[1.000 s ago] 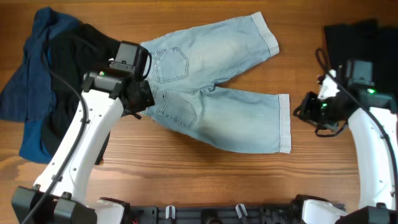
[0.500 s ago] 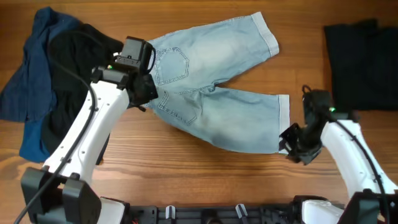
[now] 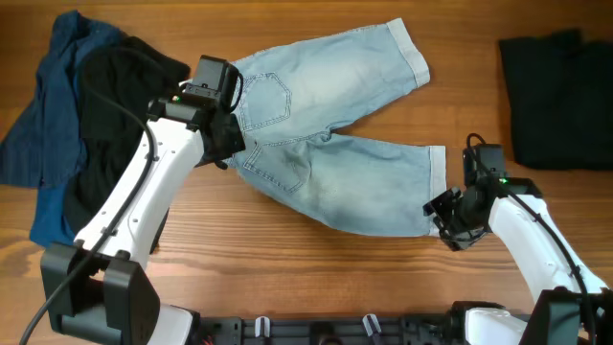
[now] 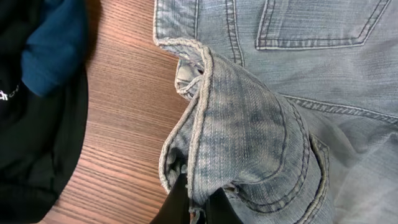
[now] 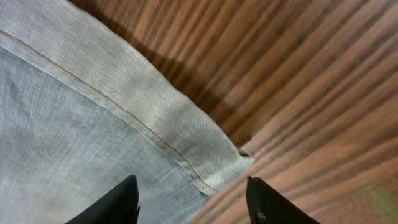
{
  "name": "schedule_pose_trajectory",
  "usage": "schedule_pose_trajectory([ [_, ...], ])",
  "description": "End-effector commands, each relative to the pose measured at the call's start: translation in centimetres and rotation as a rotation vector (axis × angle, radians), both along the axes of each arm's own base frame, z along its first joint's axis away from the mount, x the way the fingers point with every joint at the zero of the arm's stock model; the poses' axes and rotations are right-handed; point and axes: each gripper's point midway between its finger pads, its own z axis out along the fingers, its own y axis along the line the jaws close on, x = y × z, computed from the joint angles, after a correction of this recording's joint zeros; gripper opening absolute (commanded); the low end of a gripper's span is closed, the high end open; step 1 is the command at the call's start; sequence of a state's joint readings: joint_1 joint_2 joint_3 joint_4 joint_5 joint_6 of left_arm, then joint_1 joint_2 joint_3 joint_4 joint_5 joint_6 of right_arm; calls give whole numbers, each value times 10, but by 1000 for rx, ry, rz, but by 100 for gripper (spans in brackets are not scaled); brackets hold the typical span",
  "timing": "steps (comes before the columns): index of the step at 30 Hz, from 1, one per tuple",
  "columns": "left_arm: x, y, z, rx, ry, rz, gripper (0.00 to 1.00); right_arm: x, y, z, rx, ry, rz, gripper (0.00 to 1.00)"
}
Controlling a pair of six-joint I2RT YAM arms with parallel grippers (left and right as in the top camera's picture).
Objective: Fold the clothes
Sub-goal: 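Regrasp the right leg hem with the right gripper and smooth it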
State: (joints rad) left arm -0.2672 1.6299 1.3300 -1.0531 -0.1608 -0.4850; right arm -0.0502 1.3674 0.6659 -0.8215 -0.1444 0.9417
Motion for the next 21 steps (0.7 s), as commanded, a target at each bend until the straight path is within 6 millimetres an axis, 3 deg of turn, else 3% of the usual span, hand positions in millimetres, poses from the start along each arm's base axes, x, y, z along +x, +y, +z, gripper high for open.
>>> schedule_pose_trajectory([
  [1, 7, 3, 1, 10, -24, 28, 4, -2, -5, -4, -34, 6, 19, 57],
  [8, 14, 1, 0, 4, -42, 29, 4, -7, -2, -16, -19, 54, 57, 56],
  [21, 14, 1, -8, 10, -21, 28, 4, -5, 12, -39, 32, 99, 146, 37],
])
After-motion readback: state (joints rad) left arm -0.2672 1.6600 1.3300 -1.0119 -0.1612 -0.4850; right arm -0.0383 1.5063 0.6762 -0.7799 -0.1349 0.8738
